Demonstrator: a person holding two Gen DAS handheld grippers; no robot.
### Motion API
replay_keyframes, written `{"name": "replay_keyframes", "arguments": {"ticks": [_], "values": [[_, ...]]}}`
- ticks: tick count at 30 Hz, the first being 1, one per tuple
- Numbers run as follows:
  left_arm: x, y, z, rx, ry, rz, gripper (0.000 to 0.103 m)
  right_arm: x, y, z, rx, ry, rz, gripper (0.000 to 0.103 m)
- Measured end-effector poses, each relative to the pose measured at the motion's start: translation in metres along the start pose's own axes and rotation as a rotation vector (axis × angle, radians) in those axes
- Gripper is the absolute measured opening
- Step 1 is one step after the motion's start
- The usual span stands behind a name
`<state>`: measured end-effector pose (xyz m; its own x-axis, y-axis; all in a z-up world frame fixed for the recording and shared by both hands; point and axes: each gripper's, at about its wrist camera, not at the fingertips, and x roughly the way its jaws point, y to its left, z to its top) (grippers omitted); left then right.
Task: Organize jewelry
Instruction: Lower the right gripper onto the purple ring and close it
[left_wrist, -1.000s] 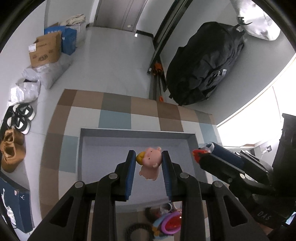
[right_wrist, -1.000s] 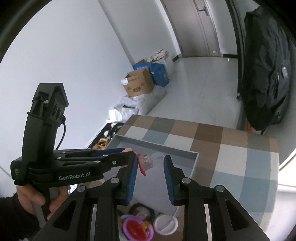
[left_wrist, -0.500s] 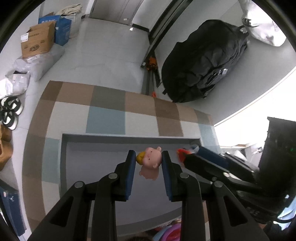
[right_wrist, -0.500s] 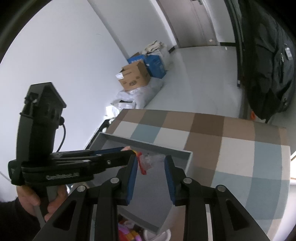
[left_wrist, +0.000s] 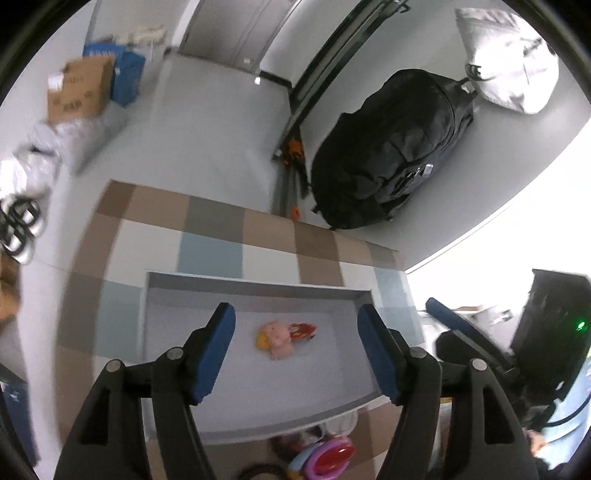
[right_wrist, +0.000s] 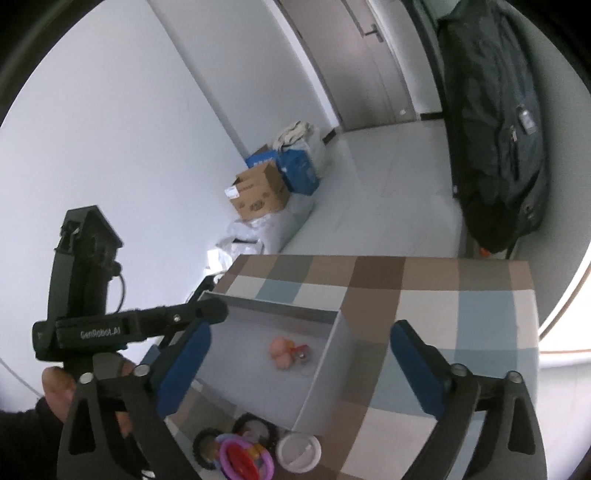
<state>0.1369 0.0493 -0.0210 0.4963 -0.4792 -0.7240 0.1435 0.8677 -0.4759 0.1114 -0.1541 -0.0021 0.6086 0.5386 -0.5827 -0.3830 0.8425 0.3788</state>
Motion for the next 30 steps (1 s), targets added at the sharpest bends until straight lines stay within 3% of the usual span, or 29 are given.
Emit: {"name": "replay_keyframes", "arguments": {"ticks": [10, 16, 22, 30], "values": [[-0.025, -0.009, -0.031, 0.019, -0.094, 0.17, 0.082, -0.02, 0.015, -0.023, -0.029, 0.003, -0.022, 0.103], [-0.039, -0.013, -0.054, 0.04, -0.155, 0.251, 0.082, -0.033, 0.016, -0.044, -0.008, 0.009, -0.05, 0.103], [-0.043, -0.009, -0.075, -0.001, -0.133, 0.26, 0.082, -0.037, 0.023, -0.064, 0.009, 0.053, -0.049, 0.103], [-0.047, 0.0, -0.093, -0.013, -0.112, 0.275, 0.082, -0.017, 0.044, -0.1, -0.063, 0.189, -0.059, 0.103]]}}
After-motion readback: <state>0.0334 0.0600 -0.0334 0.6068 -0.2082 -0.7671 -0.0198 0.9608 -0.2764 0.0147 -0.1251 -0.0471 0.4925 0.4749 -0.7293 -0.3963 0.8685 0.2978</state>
